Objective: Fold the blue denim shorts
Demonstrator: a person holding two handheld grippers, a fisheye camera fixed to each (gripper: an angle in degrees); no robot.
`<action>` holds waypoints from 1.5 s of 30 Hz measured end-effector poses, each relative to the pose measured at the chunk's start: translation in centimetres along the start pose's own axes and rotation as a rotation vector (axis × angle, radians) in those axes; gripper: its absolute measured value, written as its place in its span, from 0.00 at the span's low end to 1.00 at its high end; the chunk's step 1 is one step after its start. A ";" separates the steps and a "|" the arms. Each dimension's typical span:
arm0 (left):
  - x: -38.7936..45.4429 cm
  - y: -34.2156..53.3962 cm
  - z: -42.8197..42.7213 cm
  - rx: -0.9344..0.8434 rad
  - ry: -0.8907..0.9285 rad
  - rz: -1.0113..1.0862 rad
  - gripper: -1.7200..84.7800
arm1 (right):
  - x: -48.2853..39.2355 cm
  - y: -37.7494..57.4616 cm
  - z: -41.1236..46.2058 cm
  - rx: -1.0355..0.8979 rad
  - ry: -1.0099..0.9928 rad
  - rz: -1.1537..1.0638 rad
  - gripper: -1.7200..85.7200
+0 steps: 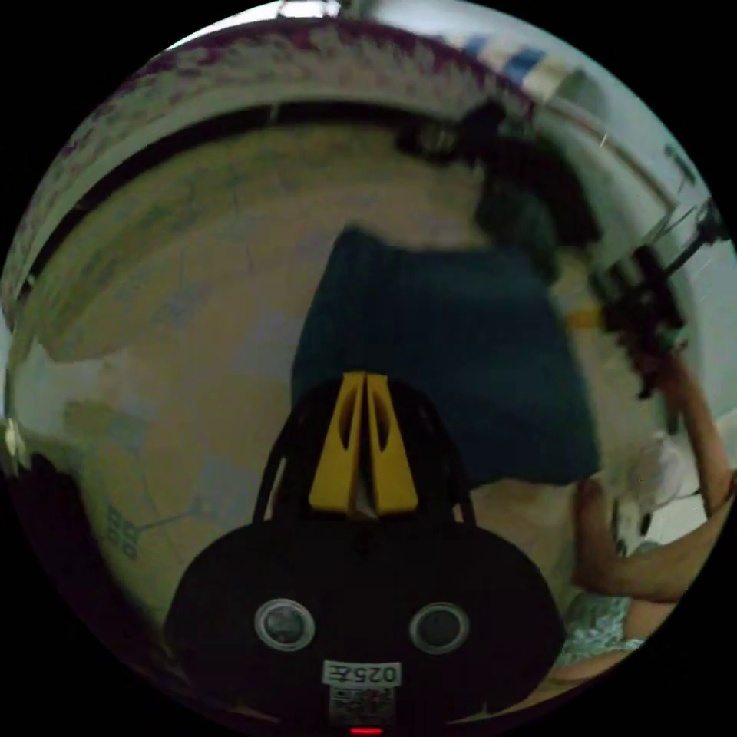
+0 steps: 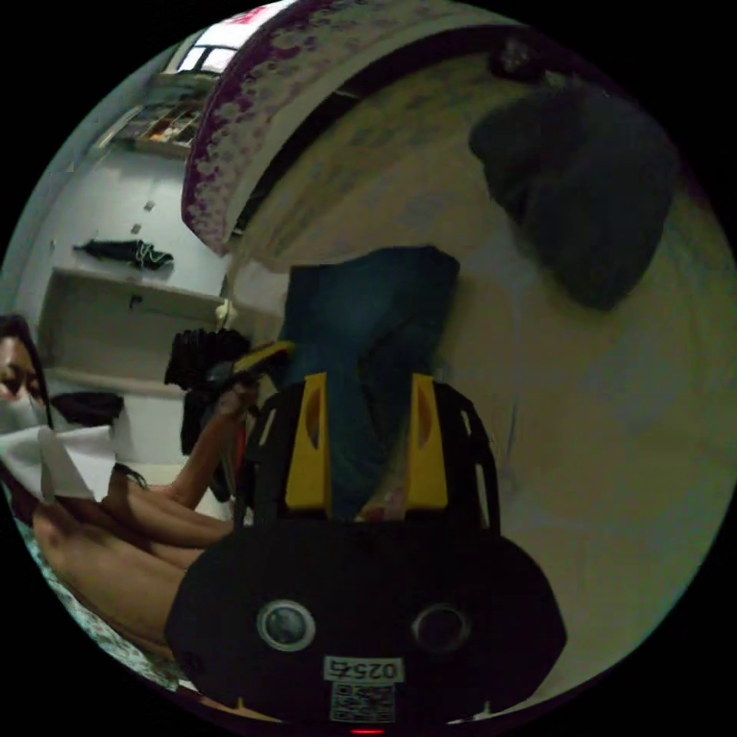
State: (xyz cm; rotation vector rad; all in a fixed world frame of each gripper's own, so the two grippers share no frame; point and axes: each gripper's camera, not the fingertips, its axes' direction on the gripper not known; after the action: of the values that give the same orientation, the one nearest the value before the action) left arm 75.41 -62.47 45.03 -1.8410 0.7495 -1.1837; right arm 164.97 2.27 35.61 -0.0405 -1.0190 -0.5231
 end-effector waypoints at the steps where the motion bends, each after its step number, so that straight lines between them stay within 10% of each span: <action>1: -0.3 0.2 -0.7 0.100 0.007 -0.005 0.01 | 0.4 0.1 0.8 -0.015 -0.034 0.022 0.21; 26: -16.8 5.4 -32.6 -0.165 0.722 -0.508 0.08 | -5.9 -0.2 15.8 0.007 -0.310 0.166 0.18; 36: -13.7 10.6 -49.0 0.250 1.062 -0.826 0.27 | -13.4 -5.4 26.4 -0.165 -0.337 0.246 0.09; 45: -15.1 4.5 -59.0 0.499 1.616 -1.110 0.11 | -30.4 -11.4 32.7 -0.235 -0.402 0.121 0.07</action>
State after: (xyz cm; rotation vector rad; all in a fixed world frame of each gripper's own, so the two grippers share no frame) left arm 15.00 -70.70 48.45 -0.4007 -0.0226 -3.2221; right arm 121.29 13.23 25.87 -0.4274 -1.3318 -0.5332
